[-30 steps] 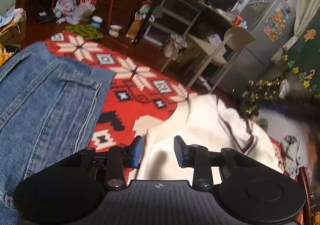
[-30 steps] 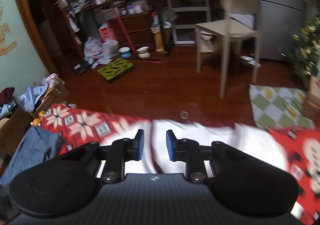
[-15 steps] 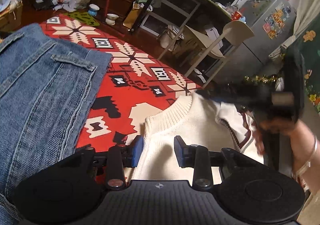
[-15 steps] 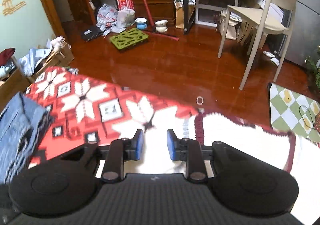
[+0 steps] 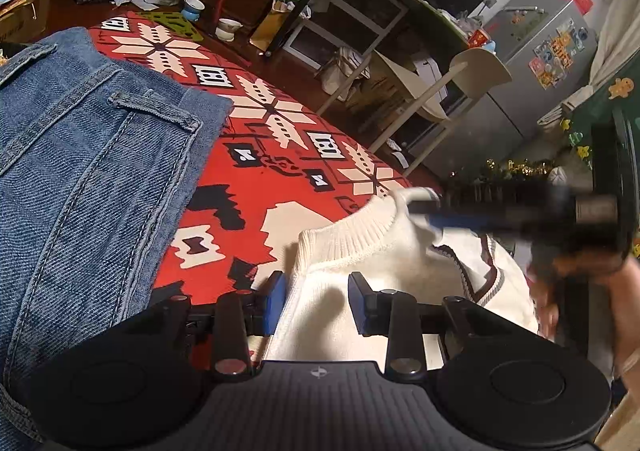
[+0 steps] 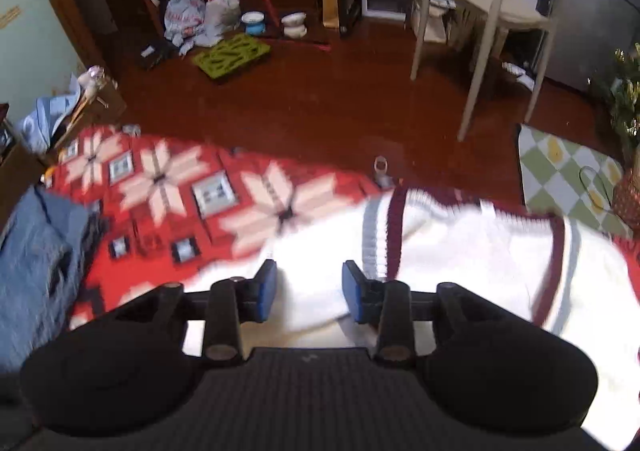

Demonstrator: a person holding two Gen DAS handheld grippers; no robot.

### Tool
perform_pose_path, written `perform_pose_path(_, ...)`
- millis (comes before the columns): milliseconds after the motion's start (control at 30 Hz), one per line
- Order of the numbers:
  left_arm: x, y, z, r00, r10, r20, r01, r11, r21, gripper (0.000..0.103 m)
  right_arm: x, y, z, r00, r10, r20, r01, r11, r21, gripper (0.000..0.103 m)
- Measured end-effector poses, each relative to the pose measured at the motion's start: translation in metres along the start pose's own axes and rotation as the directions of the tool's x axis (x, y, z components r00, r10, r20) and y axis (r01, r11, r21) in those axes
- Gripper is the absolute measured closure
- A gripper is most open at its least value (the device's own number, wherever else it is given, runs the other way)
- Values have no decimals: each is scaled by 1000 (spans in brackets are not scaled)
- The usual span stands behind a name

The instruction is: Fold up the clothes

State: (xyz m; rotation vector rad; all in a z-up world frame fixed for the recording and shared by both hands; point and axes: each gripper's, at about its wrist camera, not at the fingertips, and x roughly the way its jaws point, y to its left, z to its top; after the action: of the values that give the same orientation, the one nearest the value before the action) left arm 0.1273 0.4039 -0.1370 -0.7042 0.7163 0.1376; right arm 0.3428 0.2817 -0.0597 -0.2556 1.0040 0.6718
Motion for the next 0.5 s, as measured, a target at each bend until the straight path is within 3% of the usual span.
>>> perform_pose_path(100, 0, 0, 0, 1000, 1, 1, -1, 1000, 1, 70, 8, 14, 21, 1000, -28, -7, 28, 999, -20, 59)
perform_pose_path(200, 0, 2, 1, 1000, 1, 4, -1, 1000, -2, 70, 30, 31, 32, 988, -92, -122, 85, 995, -61, 52)
perform_pose_path(267, 0, 2, 1, 1000, 0, 3, 0, 1000, -1, 70, 37, 41, 31, 978, -149, -147, 131, 983, -126, 52)
perform_pose_path(367, 0, 0, 1, 1000, -2, -3, 2, 1000, 15, 70, 28, 37, 27, 981, -162, -102, 152, 983, -99, 91)
perform_pose_path(400, 0, 0, 0, 1000, -3, -5, 3, 1000, 20, 70, 25, 34, 26, 983, -163, -85, 157, 985, -78, 92)
perform_pose_path(500, 2, -2, -1, 1000, -15, -15, 16, 999, 29, 70, -1, 14, 25, 997, -36, 73, 30, 996, 82, 93)
